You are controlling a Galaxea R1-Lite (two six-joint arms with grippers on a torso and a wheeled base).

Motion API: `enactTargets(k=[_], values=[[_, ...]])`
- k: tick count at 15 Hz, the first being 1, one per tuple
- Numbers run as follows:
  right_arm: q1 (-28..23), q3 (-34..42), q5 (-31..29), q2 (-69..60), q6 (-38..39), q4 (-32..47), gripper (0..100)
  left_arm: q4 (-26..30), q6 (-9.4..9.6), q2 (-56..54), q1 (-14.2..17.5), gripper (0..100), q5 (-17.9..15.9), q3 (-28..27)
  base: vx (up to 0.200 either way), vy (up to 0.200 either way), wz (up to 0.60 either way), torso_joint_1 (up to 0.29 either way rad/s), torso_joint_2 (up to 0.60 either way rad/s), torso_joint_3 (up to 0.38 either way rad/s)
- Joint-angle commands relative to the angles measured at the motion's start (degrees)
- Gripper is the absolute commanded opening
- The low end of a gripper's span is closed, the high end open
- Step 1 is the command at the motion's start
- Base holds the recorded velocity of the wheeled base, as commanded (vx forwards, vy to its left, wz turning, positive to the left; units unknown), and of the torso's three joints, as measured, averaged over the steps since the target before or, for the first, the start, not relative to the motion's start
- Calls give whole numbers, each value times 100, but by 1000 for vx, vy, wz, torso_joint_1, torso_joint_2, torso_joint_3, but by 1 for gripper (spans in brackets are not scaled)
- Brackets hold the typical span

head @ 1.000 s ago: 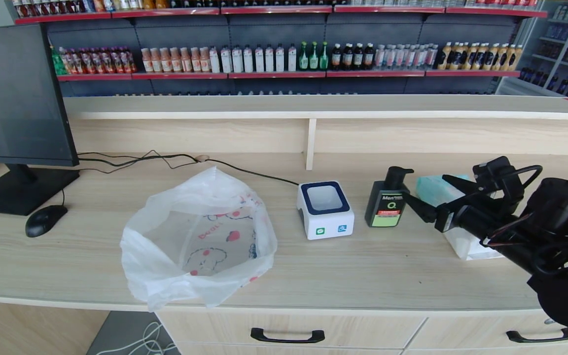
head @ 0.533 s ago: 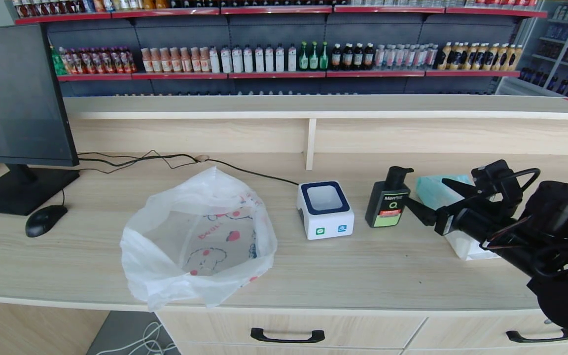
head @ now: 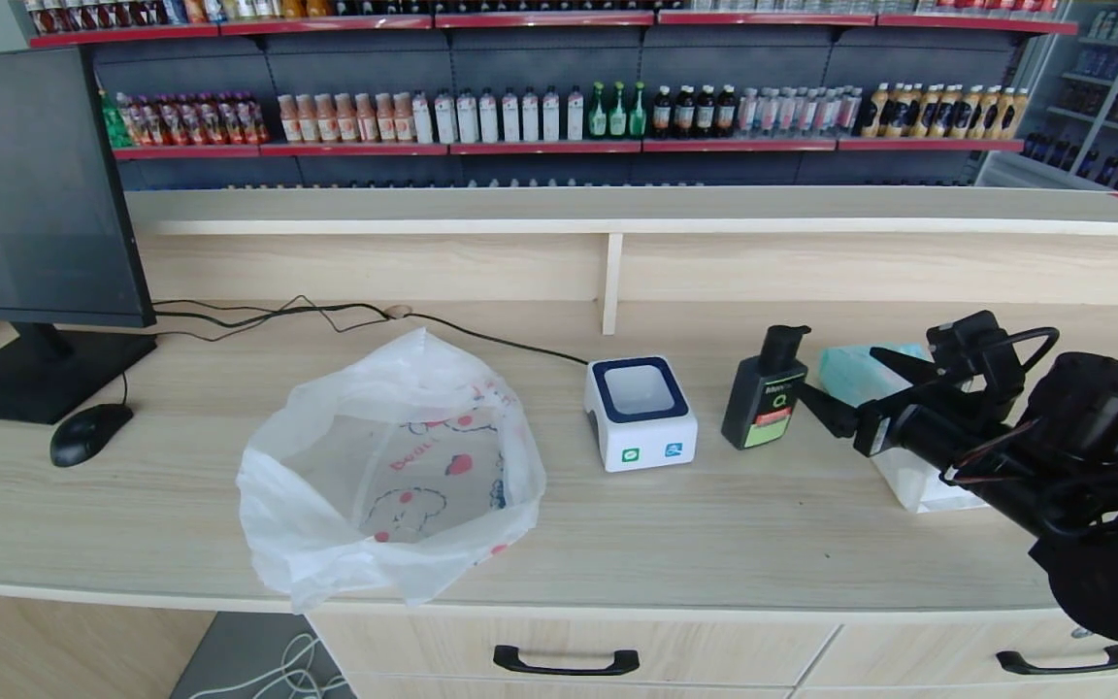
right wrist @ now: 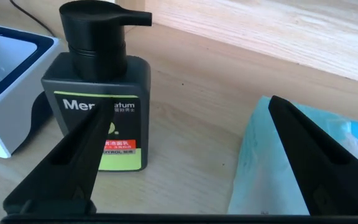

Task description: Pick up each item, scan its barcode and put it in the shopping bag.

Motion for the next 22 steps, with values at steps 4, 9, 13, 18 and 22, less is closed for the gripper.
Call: enactTargets(k=[4, 9, 13, 18, 22], values=[[-55, -223, 4, 201, 32, -5, 100, -1, -1, 0, 5, 100, 3, 0, 0, 0, 0, 0, 0, 0], [-55, -451, 4, 342, 40, -5, 100, -1, -1, 0, 5, 100, 3, 0, 0, 0, 0, 0, 0, 0], [-64, -504, 4, 403, 40, -5, 100, -1, -1, 0, -4, 100, 3, 0, 0, 0, 0, 0, 0, 0], [-143, -460, 4, 315, 67, -14, 100, -1, -1, 0, -4, 100, 3, 0, 0, 0, 0, 0, 0, 0], [-143, 49, 4, -19, 295, -164, 100, -1, -1, 0, -4, 100, 3, 0, 0, 0, 0, 0, 0, 0]])
